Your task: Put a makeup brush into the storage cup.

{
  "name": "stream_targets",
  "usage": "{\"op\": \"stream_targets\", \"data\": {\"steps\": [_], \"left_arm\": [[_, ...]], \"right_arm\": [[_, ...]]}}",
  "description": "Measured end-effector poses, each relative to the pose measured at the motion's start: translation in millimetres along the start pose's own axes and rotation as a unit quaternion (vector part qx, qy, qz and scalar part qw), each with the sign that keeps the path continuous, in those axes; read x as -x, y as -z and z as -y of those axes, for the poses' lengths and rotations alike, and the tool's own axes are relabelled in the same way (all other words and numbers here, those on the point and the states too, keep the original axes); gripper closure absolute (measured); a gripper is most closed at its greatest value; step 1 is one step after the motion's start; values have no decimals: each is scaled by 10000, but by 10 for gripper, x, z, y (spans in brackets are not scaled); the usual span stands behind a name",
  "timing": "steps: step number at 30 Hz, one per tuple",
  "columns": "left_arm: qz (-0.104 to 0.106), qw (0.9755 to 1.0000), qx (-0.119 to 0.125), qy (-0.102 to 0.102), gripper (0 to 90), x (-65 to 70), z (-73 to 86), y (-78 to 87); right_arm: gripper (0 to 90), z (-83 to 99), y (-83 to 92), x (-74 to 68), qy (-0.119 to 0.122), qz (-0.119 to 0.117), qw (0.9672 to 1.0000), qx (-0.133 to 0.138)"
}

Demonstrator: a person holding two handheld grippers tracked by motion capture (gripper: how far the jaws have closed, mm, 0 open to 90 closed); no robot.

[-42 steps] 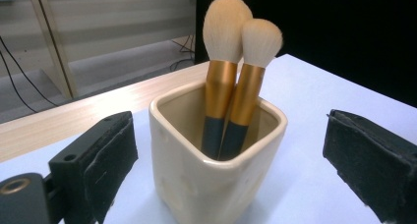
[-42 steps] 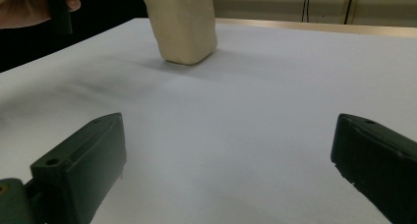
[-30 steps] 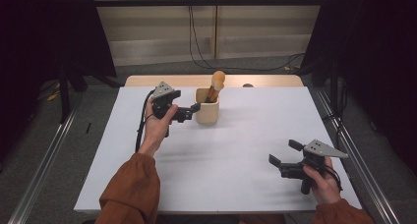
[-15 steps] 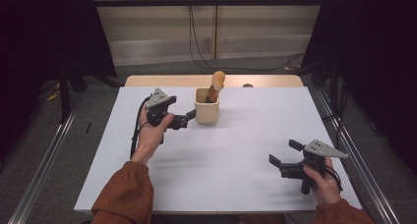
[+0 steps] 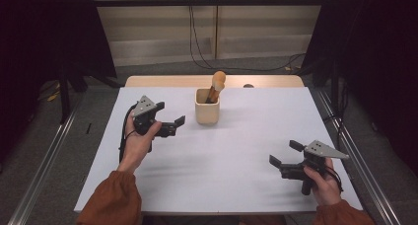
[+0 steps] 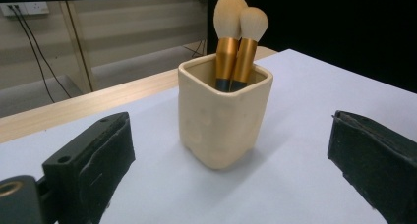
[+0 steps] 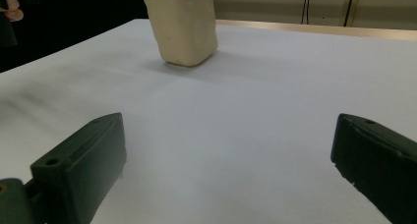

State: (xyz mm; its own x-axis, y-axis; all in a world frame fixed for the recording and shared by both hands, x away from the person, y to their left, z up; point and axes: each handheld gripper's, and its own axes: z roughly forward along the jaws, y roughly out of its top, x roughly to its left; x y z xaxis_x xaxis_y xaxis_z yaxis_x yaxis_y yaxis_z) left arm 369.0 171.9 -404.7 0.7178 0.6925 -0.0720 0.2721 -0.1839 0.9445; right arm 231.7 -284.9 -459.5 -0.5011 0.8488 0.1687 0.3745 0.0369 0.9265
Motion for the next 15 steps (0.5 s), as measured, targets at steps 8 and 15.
{"op": "stream_targets", "data": {"steps": [8,15], "left_arm": [[-71,10000,0,-6,35,11,53,167],[-44,10000,-28,71,56,47,103,302]], "right_arm": [[0,-1,5,2,-11,12,10000,15],[0,-1,2,-1,-17,5,10000,9]]}}
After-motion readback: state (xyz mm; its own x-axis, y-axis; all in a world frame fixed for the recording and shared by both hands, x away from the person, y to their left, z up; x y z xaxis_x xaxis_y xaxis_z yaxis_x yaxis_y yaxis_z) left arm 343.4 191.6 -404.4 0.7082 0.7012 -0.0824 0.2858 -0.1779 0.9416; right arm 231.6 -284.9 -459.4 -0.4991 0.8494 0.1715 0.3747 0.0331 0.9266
